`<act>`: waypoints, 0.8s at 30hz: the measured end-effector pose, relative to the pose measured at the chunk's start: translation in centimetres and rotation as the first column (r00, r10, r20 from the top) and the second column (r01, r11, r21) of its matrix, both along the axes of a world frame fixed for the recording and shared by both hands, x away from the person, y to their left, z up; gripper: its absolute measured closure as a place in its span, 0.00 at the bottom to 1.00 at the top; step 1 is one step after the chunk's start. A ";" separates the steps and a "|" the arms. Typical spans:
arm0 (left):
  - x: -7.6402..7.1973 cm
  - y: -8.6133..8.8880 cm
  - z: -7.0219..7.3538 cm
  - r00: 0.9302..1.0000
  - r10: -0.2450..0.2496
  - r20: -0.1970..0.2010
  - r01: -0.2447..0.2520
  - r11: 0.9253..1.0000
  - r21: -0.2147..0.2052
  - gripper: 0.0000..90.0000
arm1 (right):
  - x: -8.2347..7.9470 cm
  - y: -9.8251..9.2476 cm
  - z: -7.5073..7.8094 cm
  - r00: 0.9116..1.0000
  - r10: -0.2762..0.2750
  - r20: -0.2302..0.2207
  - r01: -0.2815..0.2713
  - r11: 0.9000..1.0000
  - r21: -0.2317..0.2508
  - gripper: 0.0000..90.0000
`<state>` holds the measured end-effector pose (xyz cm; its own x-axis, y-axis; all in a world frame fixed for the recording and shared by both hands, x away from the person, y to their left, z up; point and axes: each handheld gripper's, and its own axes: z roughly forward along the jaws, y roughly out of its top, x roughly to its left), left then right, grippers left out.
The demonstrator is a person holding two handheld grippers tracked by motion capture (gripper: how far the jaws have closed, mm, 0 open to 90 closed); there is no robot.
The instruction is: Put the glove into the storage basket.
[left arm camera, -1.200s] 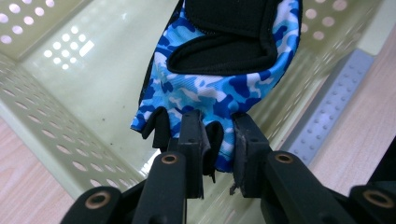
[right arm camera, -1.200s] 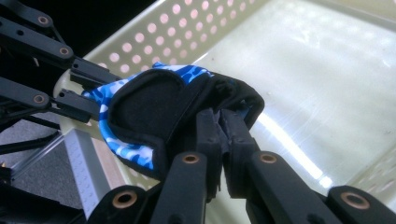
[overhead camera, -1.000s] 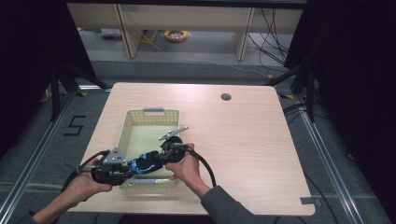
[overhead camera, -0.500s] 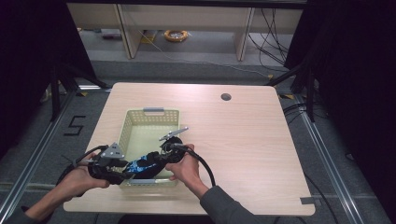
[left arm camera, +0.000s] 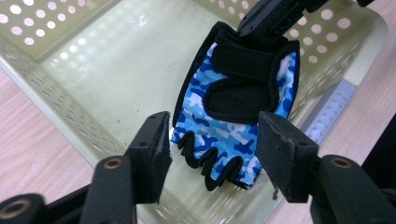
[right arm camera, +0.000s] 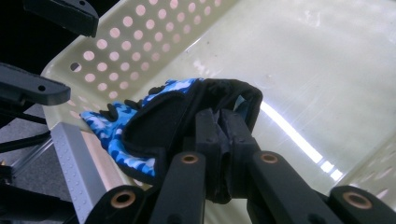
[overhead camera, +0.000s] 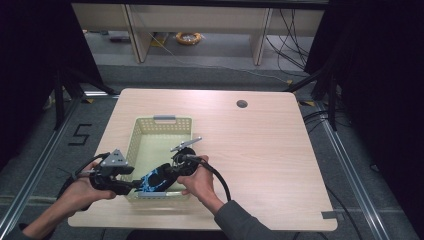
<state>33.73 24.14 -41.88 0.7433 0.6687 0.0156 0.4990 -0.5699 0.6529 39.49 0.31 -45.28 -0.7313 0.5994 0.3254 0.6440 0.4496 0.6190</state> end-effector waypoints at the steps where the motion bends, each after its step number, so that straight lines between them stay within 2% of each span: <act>1: 0.0 0.0 0.1 1.000 -0.020 0.011 0.020 1.000 0.009 0.47 | -0.1 0.0 0.1 1.000 -0.009 -0.016 0.009 1.000 -0.007 0.95; 2: -0.1 -0.1 0.0 1.000 -0.002 0.012 0.002 1.000 -0.004 0.46 | -0.2 0.1 0.2 0.999 -0.029 -0.037 0.028 0.999 -0.024 0.94; 3: -0.1 -0.2 0.1 1.000 0.001 0.017 -0.001 1.000 -0.003 0.46 | -0.2 0.1 0.2 0.999 -0.029 -0.031 0.028 0.999 -0.029 0.93; 4: -0.2 -0.2 0.1 1.000 -0.005 0.006 0.005 1.000 -0.004 0.46 | 0.1 0.1 0.0 1.000 -0.002 0.020 0.002 1.000 -0.022 0.91; 5: -0.2 -0.3 0.2 1.000 -0.013 0.016 0.013 1.000 0.001 0.46 | 0.1 0.1 0.0 0.999 0.004 0.034 -0.003 1.000 -0.021 0.91; 6: -0.2 -0.4 0.2 1.000 -0.019 0.022 0.019 1.000 0.008 0.46 | 0.0 0.1 0.2 1.000 -0.012 0.012 0.012 1.000 -0.028 0.91; 7: -0.4 -0.5 0.2 1.000 -0.005 0.020 0.005 1.000 -0.007 0.46 | -0.1 0.1 0.4 1.000 -0.030 0.002 0.030 0.999 -0.033 0.91; 8: -0.5 -0.5 0.5 0.999 -0.029 0.029 0.029 1.000 0.003 0.47 | 0.2 0.1 0.3 0.999 0.007 0.043 -0.006 1.000 -0.023 0.90; 9: -0.7 -0.6 0.5 1.000 -0.015 0.025 0.016 1.000 -0.014 0.47 | 0.1 0.0 0.4 0.999 0.002 0.041 -0.001 0.999 -0.033 0.90; 10: -0.8 -0.7 0.6 0.999 -0.018 0.031 0.018 1.000 -0.013 0.47 | 0.0 0.1 0.5 1.000 -0.018 0.021 0.019 0.999 -0.044 0.89; 11: -1.0 -0.7 0.9 0.999 -0.024 0.047 0.025 1.000 -0.012 0.46 | 0.0 0.1 0.5 0.999 -0.010 0.032 0.011 0.999 -0.044 0.89; 12: -1.1 -0.8 1.0 0.999 -0.011 0.044 0.012 1.000 -0.025 0.46 | -0.1 0.1 0.7 0.999 -0.011 0.041 0.013 0.998 -0.063 0.87; 13: -1.1 -0.8 1.2 0.998 -0.025 0.058 0.026 1.000 -0.016 0.46 | -0.1 0.1 0.8 0.998 0.002 0.063 0.002 0.998 -0.061 0.85; 14: -1.2 -0.8 1.3 0.997 -0.033 0.064 0.034 0.999 -0.015 0.46 | -0.3 0.1 1.1 0.999 -0.010 0.051 0.014 0.998 -0.063 0.84; 15: -1.4 -0.9 1.4 0.998 -0.024 0.058 0.026 0.999 -0.030 0.46 | -0.2 0.0 1.0 0.997 -0.007 0.076 0.010 0.999 -0.043 0.82; 16: -1.4 -0.9 1.5 0.998 -0.022 0.064 0.024 0.999 -0.026 0.45 | -0.3 0.0 1.3 0.997 0.005 0.072 -0.003 0.999 -0.037 0.80; 17: -1.4 -1.0 1.5 0.997 -0.020 0.077 0.022 0.999 -0.024 0.43 | -0.3 -0.1 1.4 0.996 0.013 0.088 -0.011 0.999 -0.031 0.79; 18: -1.6 -1.1 1.5 0.997 -0.008 0.071 0.011 0.999 -0.038 0.42 | -0.3 -0.2 1.5 0.995 0.018 0.100 -0.015 1.000 -0.023 0.77; 19: -1.7 -1.2 1.5 0.997 -0.011 0.080 0.014 0.999 -0.040 0.41 | -0.4 -0.3 1.6 0.995 0.008 0.098 -0.007 1.000 -0.008 0.75; 20: -1.9 -1.4 1.5 0.998 0.000 0.070 0.004 0.999 -0.053 0.40 | -0.4 -0.4 1.8 0.995 0.012 0.101 -0.012 1.000 0.002 0.73; 21: -2.1 -1.5 1.4 0.997 0.018 0.080 -0.013 0.998 -0.069 0.40 | -0.5 -0.6 2.0 0.996 0.009 0.094 -0.011 1.000 0.023 0.71; 22: -2.2 -1.6 1.5 0.995 -0.005 0.098 0.012 0.998 -0.068 0.40 | -0.6 -0.8 2.2 0.993 0.007 0.114 -0.012 0.999 0.047 0.70; 24: -2.7 -2.0 1.5 0.995 0.012 0.099 -0.002 0.995 -0.098 0.39 | -0.8 -1.5 2.9 0.991 -0.001 0.132 -0.007 0.998 0.064 0.67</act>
